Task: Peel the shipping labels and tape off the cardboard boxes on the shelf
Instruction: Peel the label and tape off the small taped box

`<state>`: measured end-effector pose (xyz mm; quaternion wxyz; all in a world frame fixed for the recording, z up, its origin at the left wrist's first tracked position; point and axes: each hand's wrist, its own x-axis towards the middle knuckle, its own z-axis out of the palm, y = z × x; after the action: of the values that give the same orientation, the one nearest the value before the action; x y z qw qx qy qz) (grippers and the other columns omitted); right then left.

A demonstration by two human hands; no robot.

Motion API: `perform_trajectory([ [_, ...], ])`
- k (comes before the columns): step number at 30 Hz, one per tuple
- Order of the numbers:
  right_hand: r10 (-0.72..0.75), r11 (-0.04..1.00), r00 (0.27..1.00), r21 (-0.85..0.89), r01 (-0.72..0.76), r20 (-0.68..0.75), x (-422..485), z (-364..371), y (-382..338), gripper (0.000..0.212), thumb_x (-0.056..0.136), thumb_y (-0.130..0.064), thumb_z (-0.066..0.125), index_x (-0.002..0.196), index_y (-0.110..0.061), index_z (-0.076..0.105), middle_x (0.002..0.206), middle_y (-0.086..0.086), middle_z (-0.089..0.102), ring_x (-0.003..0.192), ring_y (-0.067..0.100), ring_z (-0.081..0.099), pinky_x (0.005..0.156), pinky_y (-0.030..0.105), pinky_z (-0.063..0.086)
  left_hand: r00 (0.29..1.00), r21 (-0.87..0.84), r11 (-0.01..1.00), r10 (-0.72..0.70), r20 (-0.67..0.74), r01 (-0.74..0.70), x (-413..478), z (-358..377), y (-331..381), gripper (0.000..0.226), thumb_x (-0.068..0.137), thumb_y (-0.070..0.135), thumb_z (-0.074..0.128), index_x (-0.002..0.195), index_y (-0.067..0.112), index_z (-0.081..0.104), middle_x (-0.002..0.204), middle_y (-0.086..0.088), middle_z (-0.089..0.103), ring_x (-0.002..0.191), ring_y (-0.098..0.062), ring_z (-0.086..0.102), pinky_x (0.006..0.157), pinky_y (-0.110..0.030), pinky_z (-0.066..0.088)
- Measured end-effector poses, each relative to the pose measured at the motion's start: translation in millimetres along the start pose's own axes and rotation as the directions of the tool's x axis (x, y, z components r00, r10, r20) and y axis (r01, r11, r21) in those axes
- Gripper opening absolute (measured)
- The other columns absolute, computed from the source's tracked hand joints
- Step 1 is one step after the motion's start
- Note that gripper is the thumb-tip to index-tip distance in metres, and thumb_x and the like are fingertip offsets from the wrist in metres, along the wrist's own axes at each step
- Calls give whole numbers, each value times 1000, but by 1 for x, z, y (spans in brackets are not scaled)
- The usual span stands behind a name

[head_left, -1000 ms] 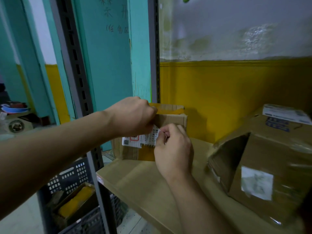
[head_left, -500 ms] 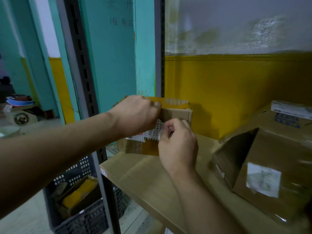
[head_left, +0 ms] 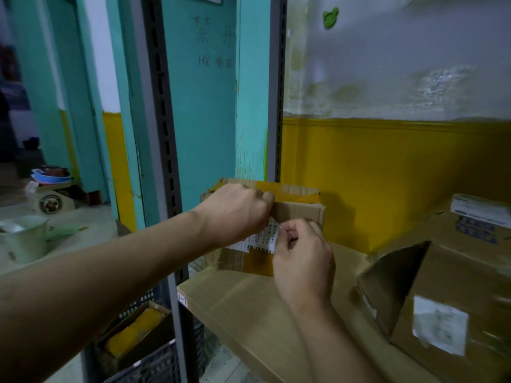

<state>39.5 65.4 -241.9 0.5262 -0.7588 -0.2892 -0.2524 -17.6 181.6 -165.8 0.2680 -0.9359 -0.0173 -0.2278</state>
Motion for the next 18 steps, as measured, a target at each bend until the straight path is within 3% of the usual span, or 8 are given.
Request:
perform_trajectory([
  [4,11,1000,1000,1,-11,19,1,-2,0,8,88,-15,65,84,-21,66,86,-10,53,77,11,56,57,15,33,1000,-36,999,-11,-2,11,-3,4,-5,13,103,24,48,114,18,50,83,7,46,66,-12,45,59,-28,41],
  [9,22,1000,999,3,-22,48,1,-4,-2,6,91,-16,62,89,-19,67,89,-9,54,79,9,53,55,5,29,1000,-78,997,-17,17,18,-2,3,-6,27,98,12,53,124,18,48,95,4,60,74,-12,51,63,-25,39],
  [13,21,1000,999,-1,-21,49,1,-4,-3,6,91,-15,62,90,-18,67,89,-9,54,79,7,50,55,4,29,999,-113,993,-19,-29,16,-5,0,-4,28,102,36,45,122,17,51,93,3,63,77,-16,60,69,-32,52],
  [15,10,1000,999,4,-10,35,1,-4,-3,7,90,-13,63,88,-17,67,89,-7,56,79,8,49,56,3,29,999,-137,990,-36,-35,31,-6,-1,-2,33,101,39,45,122,15,53,96,0,65,81,-20,63,72,-38,55],
  [18,0,1000,1000,9,0,26,1,-4,-3,7,89,-12,63,88,-17,68,88,-7,56,78,7,47,58,2,30,997,-140,989,-45,-64,35,-6,2,-2,30,101,38,44,118,16,56,93,1,64,79,-19,62,72,-37,55],
])
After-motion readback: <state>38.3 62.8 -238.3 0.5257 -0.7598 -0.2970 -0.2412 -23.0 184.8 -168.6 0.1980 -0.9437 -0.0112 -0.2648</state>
